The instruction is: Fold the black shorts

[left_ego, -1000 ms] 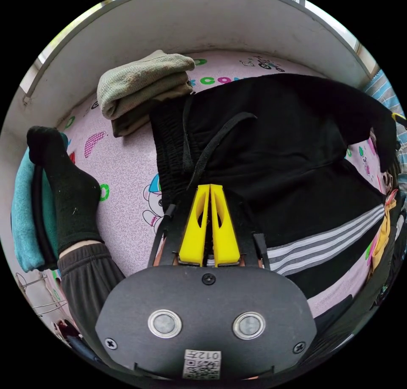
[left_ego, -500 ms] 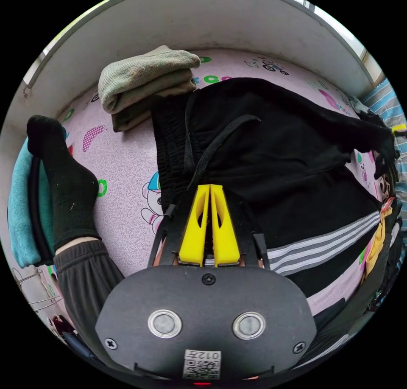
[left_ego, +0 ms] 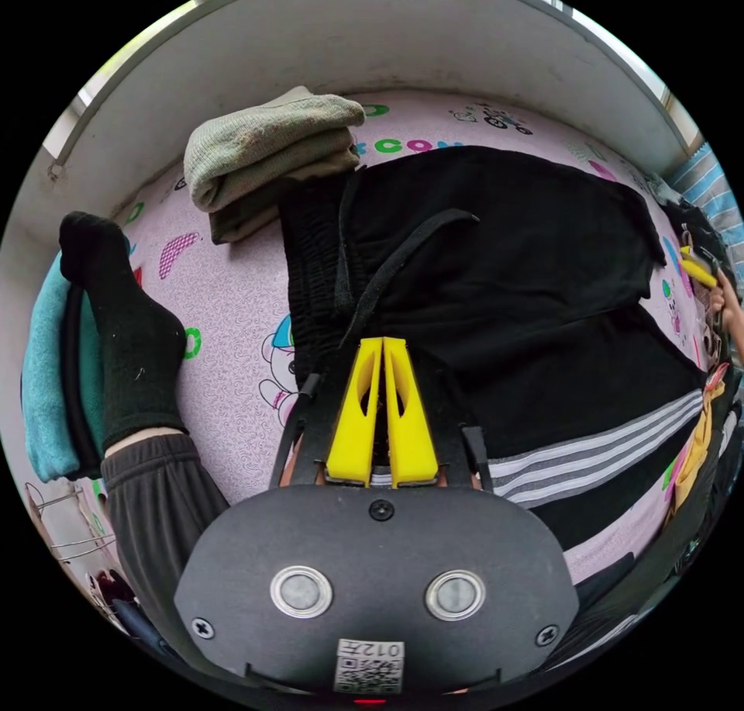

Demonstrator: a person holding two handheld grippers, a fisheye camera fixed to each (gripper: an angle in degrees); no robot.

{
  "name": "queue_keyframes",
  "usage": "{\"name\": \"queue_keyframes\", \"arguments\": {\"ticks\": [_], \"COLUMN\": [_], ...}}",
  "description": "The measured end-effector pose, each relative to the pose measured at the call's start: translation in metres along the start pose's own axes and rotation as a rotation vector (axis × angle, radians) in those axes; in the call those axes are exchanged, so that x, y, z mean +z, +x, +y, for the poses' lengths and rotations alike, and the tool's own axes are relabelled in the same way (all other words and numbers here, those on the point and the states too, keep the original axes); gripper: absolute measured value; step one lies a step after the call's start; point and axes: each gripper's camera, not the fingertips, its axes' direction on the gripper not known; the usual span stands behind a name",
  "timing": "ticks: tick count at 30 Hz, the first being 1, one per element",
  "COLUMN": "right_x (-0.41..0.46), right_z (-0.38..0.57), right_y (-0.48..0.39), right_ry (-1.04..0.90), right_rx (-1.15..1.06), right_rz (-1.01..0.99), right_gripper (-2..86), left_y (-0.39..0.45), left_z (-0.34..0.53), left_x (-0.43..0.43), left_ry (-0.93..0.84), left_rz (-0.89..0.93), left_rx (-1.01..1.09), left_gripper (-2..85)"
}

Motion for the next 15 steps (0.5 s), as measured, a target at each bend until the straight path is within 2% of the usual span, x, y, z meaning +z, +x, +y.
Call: {"name": "queue_keyframes", "arguments": {"ticks": [2,7,12,15], "right_x": [0.008,0.030,0.016,-0.029], "right_z": [0.017,0.023,0.019,-0.002], "right_y": [0.039,0.062,0.057,0.038], "right_ry": [0.047,0.058,0.167,0.222], "right_rx": [0.157,0.261,0.197,0.030], "right_rz": [-0.196,-0.315,-0.195,0.041], "right_gripper": [8.1,8.2,1.4,-0.3], "left_y": [0.002,0.013,0.015,0.014], "left_z": [0.000,0.003,0.004,0.005], "left_x": [0.001,0.004,0.006,0.008], "left_ry": [0.000,0.008,0.006,0.005], "left_rz": [-0.005,-0.041,-0.027,-0.004], "left_rx": [-0.004,0.018,0.017,0.001], "left_gripper": [0.4,0.5,0.6,0.6]}}
